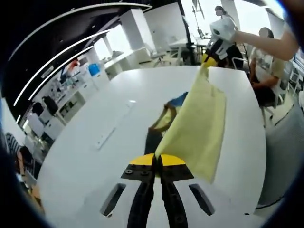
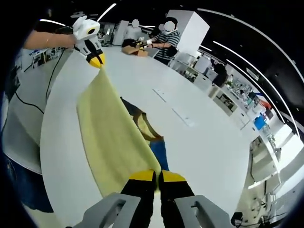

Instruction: Fold the garment on the visible template until the final outline fits inside the template.

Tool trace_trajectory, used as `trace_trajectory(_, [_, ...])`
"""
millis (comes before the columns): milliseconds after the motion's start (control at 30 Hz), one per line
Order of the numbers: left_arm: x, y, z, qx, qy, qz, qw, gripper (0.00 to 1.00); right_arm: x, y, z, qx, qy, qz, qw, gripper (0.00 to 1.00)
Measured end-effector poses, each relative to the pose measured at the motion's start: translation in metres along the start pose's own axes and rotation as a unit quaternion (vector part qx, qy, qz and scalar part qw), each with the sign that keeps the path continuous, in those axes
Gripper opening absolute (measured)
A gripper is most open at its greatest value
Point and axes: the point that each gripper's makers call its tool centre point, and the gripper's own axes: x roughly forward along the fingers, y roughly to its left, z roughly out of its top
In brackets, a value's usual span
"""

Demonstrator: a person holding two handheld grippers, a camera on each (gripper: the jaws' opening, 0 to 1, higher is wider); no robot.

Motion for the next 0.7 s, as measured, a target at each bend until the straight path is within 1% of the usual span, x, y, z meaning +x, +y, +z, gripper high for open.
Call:
trace_trajectory(67, [0.004, 0.006, 0.004, 0.003, -0.003, 0.003, 1.0000, 0.00, 0.002, -0.006, 0.001, -0.003, 0.005, -0.009, 0.9999, 0.00])
trace_trajectory(133, [0.009, 0.011, 0.004, 0.003, -0.002, 0.005, 1.0000, 0.00, 0.004, -0.012, 0.003, -0.003, 0.006, -0.016, 0.9998, 0.00])
trace_trajectory(300, [0.021, 0.019, -0.001, 0.000, 0.010, 0.006, 0.9999, 0.00, 0.014, -0.022, 0.006, 0.008, 0.001, -0.020, 0.9998, 0.00])
trace_trajectory(500, [0.035, 0.027, -0.005, -0.002, 0.021, 0.006, 0.9998, 0.00, 0.031, -0.033, 0.003, 0.011, 0.014, -0.032, 0.9993, 0.00])
trace_trajectory(633, [0.047, 0.035, -0.013, -0.008, 0.031, 0.007, 0.9995, 0.00, 0.047, -0.039, 0.000, 0.013, 0.021, -0.038, 0.9990, 0.00])
trace_trajectory(700, [0.056, 0.037, -0.019, -0.023, 0.038, 0.003, 0.9990, 0.00, 0.056, -0.043, -0.004, 0.013, 0.025, -0.039, 0.9989, 0.00])
